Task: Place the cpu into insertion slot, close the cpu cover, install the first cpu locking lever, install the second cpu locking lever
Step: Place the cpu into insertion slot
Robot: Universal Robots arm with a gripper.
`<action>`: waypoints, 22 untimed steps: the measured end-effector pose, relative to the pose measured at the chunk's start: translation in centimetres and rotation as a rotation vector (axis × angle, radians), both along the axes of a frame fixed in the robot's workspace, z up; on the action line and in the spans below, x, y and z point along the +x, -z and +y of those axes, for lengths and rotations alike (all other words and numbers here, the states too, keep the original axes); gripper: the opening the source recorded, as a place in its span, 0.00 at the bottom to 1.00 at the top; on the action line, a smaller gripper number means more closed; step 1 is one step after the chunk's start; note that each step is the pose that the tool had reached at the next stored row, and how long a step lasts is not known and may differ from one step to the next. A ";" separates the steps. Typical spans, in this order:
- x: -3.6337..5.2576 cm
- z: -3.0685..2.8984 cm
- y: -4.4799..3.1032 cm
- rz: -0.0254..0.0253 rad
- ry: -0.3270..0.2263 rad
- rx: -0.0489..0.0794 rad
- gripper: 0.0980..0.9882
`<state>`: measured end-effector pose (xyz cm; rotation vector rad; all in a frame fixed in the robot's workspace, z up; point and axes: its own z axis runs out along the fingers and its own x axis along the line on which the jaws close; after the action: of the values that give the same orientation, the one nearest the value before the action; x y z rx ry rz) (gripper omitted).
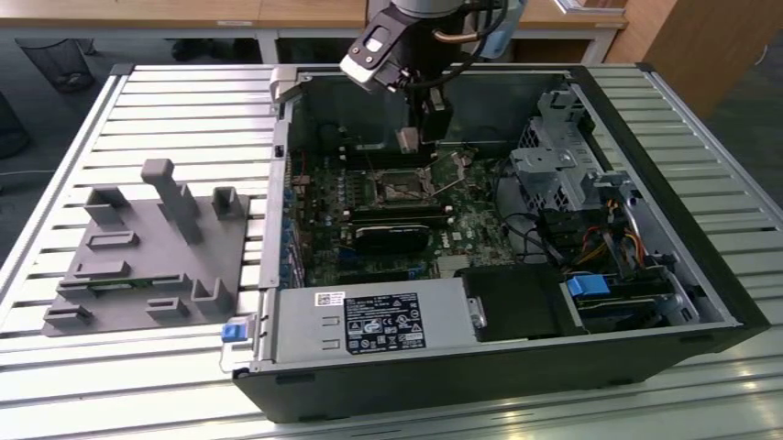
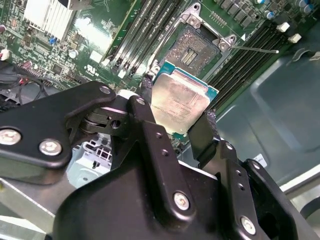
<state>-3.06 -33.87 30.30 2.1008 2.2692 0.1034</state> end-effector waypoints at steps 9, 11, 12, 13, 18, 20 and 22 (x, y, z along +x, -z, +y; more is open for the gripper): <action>0.00 0.00 0.71 0.0000 0.000 0.000 0.50; 0.00 0.00 0.83 0.0000 0.000 0.000 0.50; 0.00 0.00 0.89 0.0000 0.000 0.000 0.50; 0.00 0.00 0.93 0.0001 0.000 0.000 0.50; 0.00 0.00 1.12 -0.0001 0.000 0.000 0.50; 0.00 0.00 1.23 0.0000 0.000 0.000 0.50; 0.00 0.00 1.37 0.0000 0.000 0.000 0.50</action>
<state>-3.06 -33.87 28.93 2.1008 2.2691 0.1032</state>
